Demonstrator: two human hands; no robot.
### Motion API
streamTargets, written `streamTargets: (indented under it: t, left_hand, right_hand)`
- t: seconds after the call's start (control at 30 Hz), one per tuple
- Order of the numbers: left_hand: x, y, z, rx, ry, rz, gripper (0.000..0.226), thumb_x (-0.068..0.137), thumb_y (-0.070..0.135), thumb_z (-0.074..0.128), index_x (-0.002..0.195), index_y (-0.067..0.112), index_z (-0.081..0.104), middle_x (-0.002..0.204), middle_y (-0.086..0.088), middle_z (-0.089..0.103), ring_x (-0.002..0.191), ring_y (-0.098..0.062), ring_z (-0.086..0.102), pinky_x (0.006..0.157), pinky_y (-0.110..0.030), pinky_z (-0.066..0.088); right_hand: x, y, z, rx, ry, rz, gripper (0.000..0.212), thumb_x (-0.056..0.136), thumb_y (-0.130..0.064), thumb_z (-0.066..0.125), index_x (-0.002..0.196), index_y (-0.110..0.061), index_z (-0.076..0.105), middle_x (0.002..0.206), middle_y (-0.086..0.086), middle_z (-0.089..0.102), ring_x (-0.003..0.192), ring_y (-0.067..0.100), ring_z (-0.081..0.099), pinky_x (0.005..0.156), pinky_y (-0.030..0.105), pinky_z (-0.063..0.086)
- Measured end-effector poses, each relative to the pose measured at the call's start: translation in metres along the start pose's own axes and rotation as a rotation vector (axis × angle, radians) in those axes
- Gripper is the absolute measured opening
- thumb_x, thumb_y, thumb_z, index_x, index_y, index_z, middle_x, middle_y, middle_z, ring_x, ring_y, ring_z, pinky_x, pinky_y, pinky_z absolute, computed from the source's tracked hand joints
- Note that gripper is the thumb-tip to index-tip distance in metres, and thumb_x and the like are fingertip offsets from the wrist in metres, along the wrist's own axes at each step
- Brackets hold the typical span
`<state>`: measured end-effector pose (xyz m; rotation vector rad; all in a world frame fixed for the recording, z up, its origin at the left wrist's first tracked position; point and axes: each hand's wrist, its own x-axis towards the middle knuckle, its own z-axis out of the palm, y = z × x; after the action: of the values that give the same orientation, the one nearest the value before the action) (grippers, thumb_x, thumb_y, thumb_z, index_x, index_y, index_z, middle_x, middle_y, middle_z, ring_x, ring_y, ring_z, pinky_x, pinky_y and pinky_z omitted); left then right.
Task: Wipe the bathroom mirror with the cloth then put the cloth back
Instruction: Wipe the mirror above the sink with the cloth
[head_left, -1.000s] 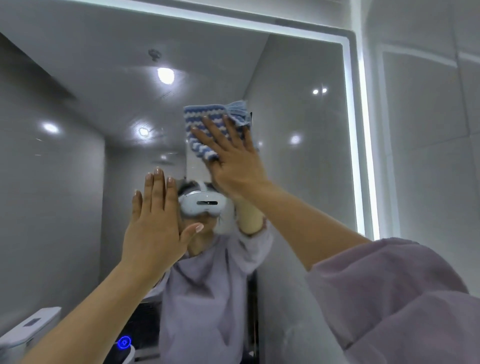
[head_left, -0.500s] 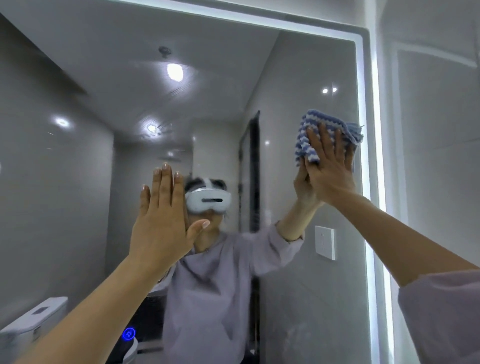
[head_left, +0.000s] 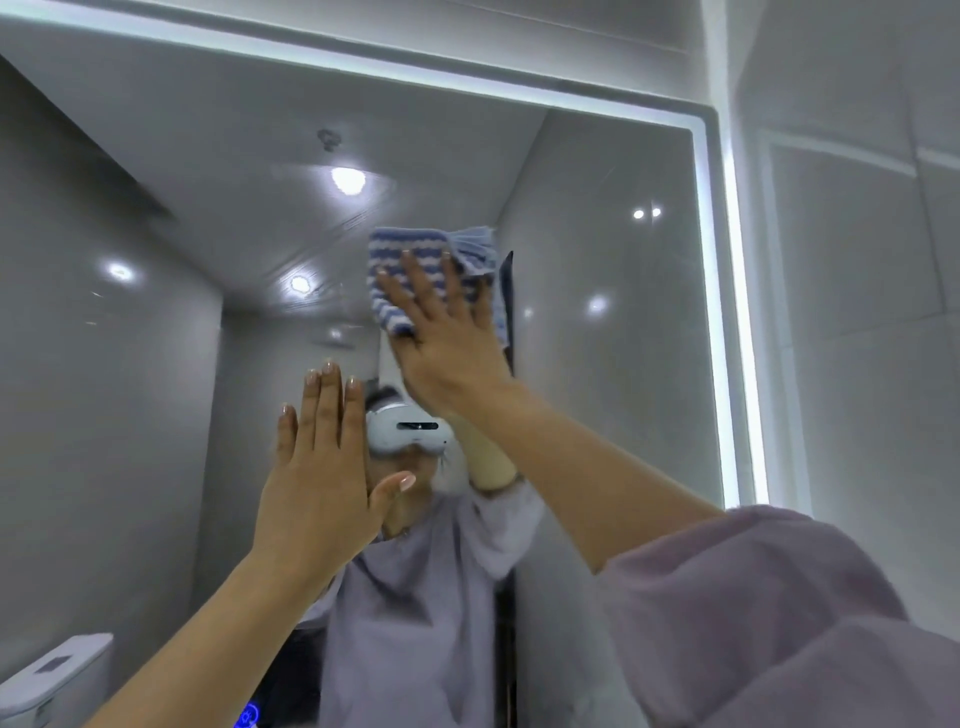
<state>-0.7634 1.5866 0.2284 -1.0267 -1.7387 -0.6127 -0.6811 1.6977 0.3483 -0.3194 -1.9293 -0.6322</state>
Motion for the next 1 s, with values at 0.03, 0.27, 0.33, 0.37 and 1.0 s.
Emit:
streamTargets:
  t: [0.03,0.27,0.33,0.37,1.0]
  left_hand:
    - [0.0,0.0,0.0,0.001,-0.001,-0.002,0.094,0.074,0.073,-0.003,0.138,0.007,-0.025,0.151,-0.016,-0.026,0.14,-0.028,-0.023,0.117,-0.044,-0.005]
    - [0.0,0.0,-0.002,0.028,-0.02,-0.012,0.095,0.07,0.074,-0.011,0.136,0.008,-0.031,0.149,-0.015,-0.032,0.139,-0.028,-0.027,0.114,-0.041,-0.011]
    - [0.0,0.0,-0.003,0.034,-0.028,-0.011,0.096,0.07,0.074,-0.011,0.137,0.007,-0.029,0.149,-0.015,-0.031,0.139,-0.028,-0.026,0.114,-0.041,-0.01]
    - [0.0,0.0,-0.003,0.034,-0.031,-0.01,0.097,0.071,0.074,-0.009,0.138,0.007,-0.027,0.149,-0.015,-0.029,0.139,-0.028,-0.026,0.115,-0.042,-0.008]
    - [-0.001,0.0,-0.001,-0.006,-0.001,0.0,0.093,0.074,0.072,-0.003,0.136,0.008,-0.029,0.149,-0.014,-0.031,0.138,-0.027,-0.028,0.114,-0.04,-0.013]
  right_hand:
    - [0.005,-0.01,0.0,0.024,-0.012,-0.019,0.054,0.102,-0.042,0.017,0.15,-0.036,-0.007,0.159,-0.006,-0.015,0.143,0.022,-0.024,0.111,0.046,-0.026]
    - [0.012,-0.003,-0.007,0.002,-0.014,-0.099,0.053,0.103,-0.037,0.02,0.151,-0.035,-0.003,0.16,-0.01,-0.011,0.145,0.018,-0.021,0.116,0.046,-0.017]
    - [0.013,0.005,-0.009,-0.009,0.001,-0.127,0.052,0.103,-0.038,0.02,0.151,-0.036,-0.001,0.16,-0.011,-0.009,0.145,0.017,-0.018,0.115,0.044,-0.019]
    - [0.014,0.01,-0.009,-0.02,0.013,-0.122,0.052,0.103,-0.039,0.02,0.15,-0.037,-0.001,0.16,-0.012,-0.008,0.145,0.017,-0.018,0.115,0.042,-0.02]
    - [-0.005,0.136,-0.033,0.158,0.105,0.668,0.056,0.102,-0.036,0.02,0.15,-0.035,-0.008,0.159,-0.007,-0.017,0.144,0.018,-0.021,0.107,0.038,-0.024]
